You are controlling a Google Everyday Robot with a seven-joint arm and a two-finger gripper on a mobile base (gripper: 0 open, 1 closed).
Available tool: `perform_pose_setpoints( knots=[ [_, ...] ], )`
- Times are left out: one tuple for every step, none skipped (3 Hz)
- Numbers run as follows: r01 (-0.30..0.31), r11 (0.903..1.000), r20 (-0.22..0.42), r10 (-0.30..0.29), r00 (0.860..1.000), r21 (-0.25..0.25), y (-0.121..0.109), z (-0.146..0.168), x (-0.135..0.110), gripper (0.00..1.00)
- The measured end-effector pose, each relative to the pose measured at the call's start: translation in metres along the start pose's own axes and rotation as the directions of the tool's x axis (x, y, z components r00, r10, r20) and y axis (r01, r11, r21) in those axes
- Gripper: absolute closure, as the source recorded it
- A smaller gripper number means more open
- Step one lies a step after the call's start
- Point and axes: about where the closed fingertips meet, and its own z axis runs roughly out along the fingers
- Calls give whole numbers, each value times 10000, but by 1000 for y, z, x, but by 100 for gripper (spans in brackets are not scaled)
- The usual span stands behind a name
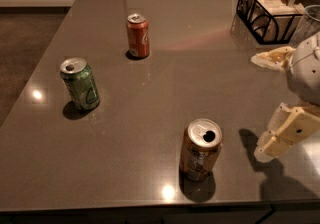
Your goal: Move orange can near green can
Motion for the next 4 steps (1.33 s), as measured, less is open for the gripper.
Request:
perform_pose_setpoints(
  knots=[
    [-19,10000,233,21,9997,-85,14,-3,-5,0],
    [-85,9996,803,106,9967,-274,39,0,-15,0],
    [-82,9982,1353,161,9907,-591,59,15,-29,0],
    [-128,9958,1753,287,9841,-908,70,33,-41,0]
  ],
)
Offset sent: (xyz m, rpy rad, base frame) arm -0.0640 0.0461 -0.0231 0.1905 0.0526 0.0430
